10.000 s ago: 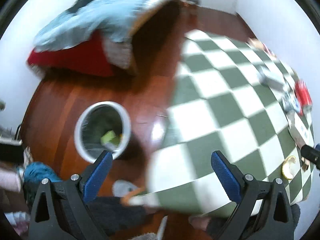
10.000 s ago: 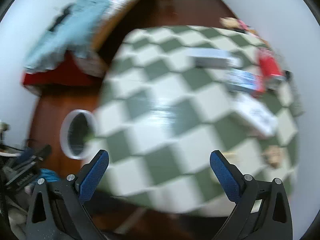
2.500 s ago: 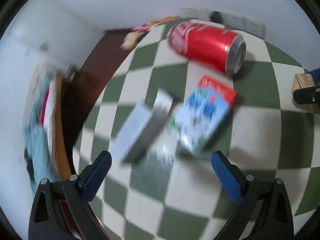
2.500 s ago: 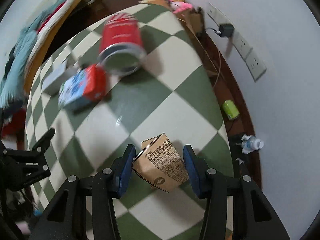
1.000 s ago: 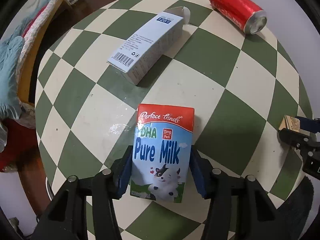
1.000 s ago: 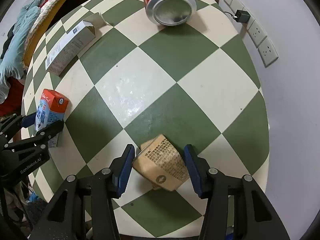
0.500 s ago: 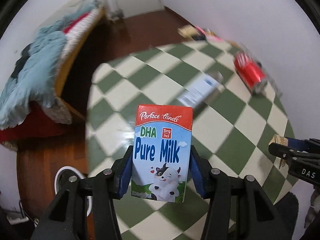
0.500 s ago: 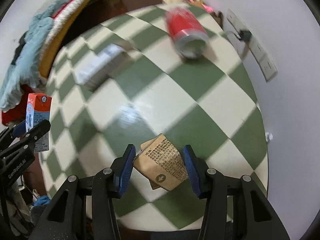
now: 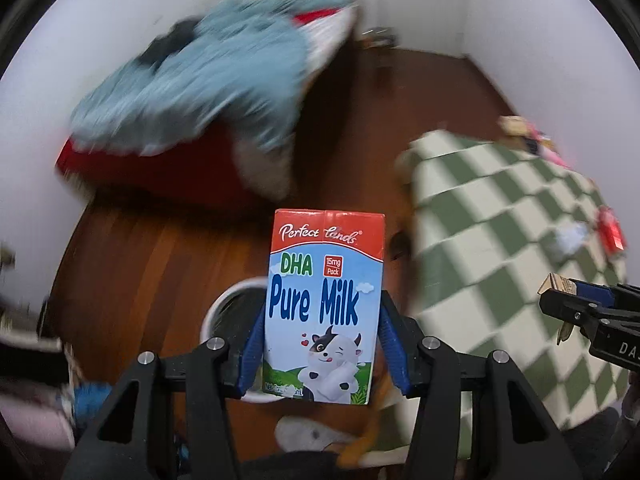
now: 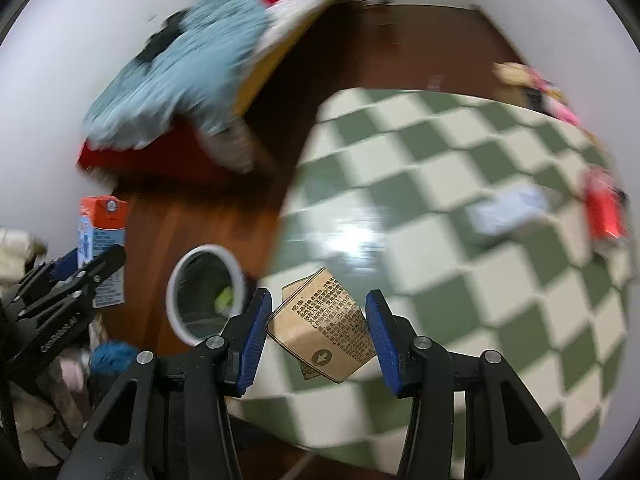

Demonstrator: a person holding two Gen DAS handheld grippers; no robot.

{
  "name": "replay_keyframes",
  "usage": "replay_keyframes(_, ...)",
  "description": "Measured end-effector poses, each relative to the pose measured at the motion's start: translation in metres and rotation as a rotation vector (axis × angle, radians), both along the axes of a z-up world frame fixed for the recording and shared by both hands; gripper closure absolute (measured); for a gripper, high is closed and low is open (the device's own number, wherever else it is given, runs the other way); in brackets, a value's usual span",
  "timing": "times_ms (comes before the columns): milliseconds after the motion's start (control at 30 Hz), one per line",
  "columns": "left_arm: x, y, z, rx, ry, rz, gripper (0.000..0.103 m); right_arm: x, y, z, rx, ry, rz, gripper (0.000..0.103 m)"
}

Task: Collect trash
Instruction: 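Carry both items over the white bin and open both tools to drop them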

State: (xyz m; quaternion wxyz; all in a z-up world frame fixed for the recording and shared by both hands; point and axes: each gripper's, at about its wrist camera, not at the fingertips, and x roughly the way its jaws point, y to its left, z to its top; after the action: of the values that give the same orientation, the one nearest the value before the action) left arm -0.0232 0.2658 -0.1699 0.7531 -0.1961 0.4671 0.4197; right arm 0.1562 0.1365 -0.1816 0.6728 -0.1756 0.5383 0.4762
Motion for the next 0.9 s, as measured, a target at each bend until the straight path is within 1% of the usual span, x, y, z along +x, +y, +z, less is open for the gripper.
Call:
replay_keyframes(33,-0.012,0.007,-0.008,-0.016,0.003,0.028,0.055,-0.012,0.014,-0.007,-0.006,0.010,0.024,0.052)
replay_keyframes(100,-0.044,0.031,-0.033,-0.072,0.005,0.100,0.055,-0.042,0.051,-0.028,-0.031,0.037,0.084,0.052)
replay_keyframes(133,-0.061,0.045,-0.052,-0.111,0.010,0.135,0.055,-0.056,0.068,-0.039,-0.045,0.049,0.110,0.052)
replay_keyframes(200,-0.082,0.065,-0.079,-0.172,0.012,0.177,0.055,-0.082,0.103,-0.065,-0.077,0.071,0.154,0.052)
replay_keyframes(267,-0.100,0.086,-0.113,-0.236,0.009,0.219,0.054,-0.105,0.135,-0.096,-0.116,0.103,0.188,0.052)
replay_keyframes(300,-0.105,0.092,-0.125,-0.260,0.012,0.229,0.054,-0.113,0.148,-0.111,-0.136,0.115,0.200,0.052)
replay_keyframes(333,-0.110,0.101,-0.144,-0.309,0.004,0.241,0.053,-0.122,0.161,-0.126,-0.157,0.127,0.210,0.052)
replay_keyframes(367,-0.114,0.107,-0.157,-0.340,0.002,0.256,0.053,-0.129,0.174,-0.142,-0.181,0.138,0.217,0.052)
replay_keyframes(467,-0.124,0.123,-0.191,-0.408,-0.003,0.296,0.052,-0.142,0.203,-0.182,-0.235,0.157,0.233,0.052)
replay_keyframes(533,-0.131,0.129,-0.206,-0.432,-0.013,0.328,0.051,-0.148,0.218,-0.202,-0.256,0.156,0.241,0.052)
replay_keyframes(600,-0.139,0.131,-0.212,-0.447,-0.027,0.353,0.035,-0.152,0.230,-0.219,-0.272,0.155,0.250,0.052)
replay_keyframes(633,-0.149,0.132,-0.212,-0.456,-0.039,0.367,0.020,-0.153,0.236,-0.226,-0.278,0.159,0.249,0.052)
replay_keyframes(667,-0.152,0.132,-0.214,-0.460,-0.042,0.378,0.013,-0.152,0.241,-0.234,-0.283,0.171,0.251,0.052)
replay_keyframes(767,-0.161,0.133,-0.216,-0.460,-0.036,0.407,0.012,-0.150,0.249,-0.252,-0.290,0.189,0.252,0.051)
replay_keyframes(833,-0.166,0.133,-0.213,-0.441,-0.025,0.420,0.012,-0.151,0.252,-0.257,-0.296,0.192,0.255,0.043)
replay_keyframes(867,-0.167,0.133,-0.212,-0.426,-0.017,0.424,0.011,-0.151,0.251,-0.257,-0.294,0.190,0.256,0.029)
replay_keyframes(900,-0.167,0.132,-0.210,-0.409,-0.010,0.429,0.011,-0.151,0.252,-0.257,-0.294,0.183,0.256,0.018)
